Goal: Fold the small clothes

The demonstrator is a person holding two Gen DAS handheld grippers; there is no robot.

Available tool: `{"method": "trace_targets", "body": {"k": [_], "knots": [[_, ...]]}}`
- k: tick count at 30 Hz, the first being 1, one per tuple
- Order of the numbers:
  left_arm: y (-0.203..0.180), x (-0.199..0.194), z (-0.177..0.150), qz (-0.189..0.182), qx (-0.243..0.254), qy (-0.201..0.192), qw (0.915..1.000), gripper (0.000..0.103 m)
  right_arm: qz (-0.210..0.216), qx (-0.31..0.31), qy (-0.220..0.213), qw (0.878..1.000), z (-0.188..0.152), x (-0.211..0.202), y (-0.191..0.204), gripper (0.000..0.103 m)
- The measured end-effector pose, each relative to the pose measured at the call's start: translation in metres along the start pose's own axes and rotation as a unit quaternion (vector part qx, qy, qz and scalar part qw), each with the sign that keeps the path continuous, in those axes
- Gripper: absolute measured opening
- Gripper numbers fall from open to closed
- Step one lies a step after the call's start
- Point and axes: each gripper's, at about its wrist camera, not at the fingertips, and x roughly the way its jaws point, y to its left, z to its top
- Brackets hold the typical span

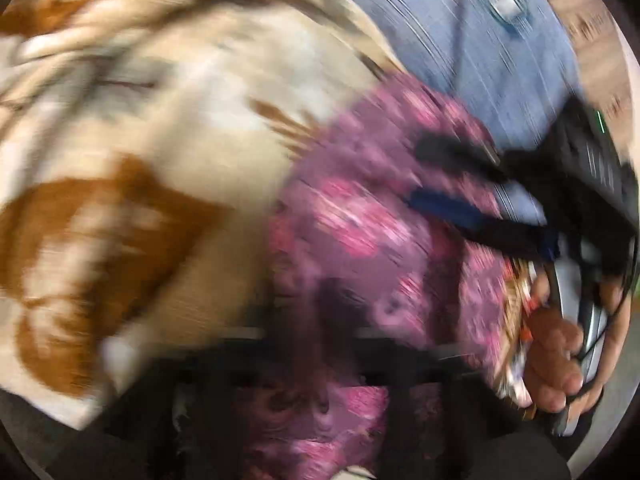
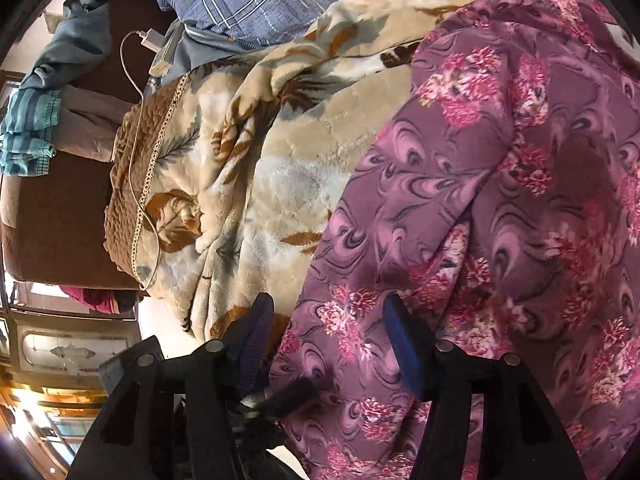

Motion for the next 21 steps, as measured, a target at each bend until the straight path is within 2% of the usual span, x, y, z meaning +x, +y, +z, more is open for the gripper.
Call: {"method": "trace_targets", "body": {"k": [2,3,5,7,9,11,12,13,15,18,21], "knots": [[-0.016,-0.007,-0.007,-0.005,0.036,-0.016,0.9992,0.002,0.0,-0.002,0.002,1.0,0.001,0.003,0.005,0.06],[-0.031,-0.018,-0.011,0.006,0.072,-0.05,0.9961,0.002,0.001,-0.005,0.003,1.0,0.001,0.003,0.008,0.06],[-0.055,-0.038,-0.022,0.016,0.132,-0.106,0.9854,0.002,-0.003,-0.021,0.004,1.0,0.0,-0.001,0.016,0.06],[-0.073,-0.046,-0.028,-0.005,0.171,-0.129,0.9767,0.002,-0.013,-0.039,-0.001,0.999,0.0,-0.009,0.02,0.06],[-0.089,-0.041,-0.033,-0.021,0.198,-0.122,0.9724,0.002,-0.014,-0.042,-0.005,0.999,-0.001,-0.014,0.02,0.059],[-0.1,-0.036,-0.039,-0.016,0.217,-0.112,0.9697,0.002,-0.034,-0.046,-0.011,0.998,-0.002,-0.018,0.016,0.032],[-0.104,-0.032,-0.039,-0.018,0.221,-0.108,0.9692,0.002,-0.049,-0.051,-0.01,0.997,-0.002,-0.02,0.015,0.002],[-0.109,-0.031,-0.042,-0.022,0.223,-0.107,0.9686,0.002,-0.06,-0.054,-0.011,0.997,-0.003,-0.024,0.012,0.004],[-0.117,-0.037,-0.049,-0.043,0.226,-0.107,0.9672,0.002,-0.041,-0.05,-0.04,0.997,-0.005,-0.049,0.0,0.003],[-0.139,-0.013,-0.049,-0.101,0.208,-0.065,0.9707,0.002,-0.023,-0.032,-0.077,0.996,-0.015,-0.089,-0.027,0.003],[-0.163,0.011,-0.069,-0.098,0.239,-0.032,0.9654,0.004,-0.002,-0.013,-0.095,0.995,-0.026,-0.116,-0.067,0.003]]}}
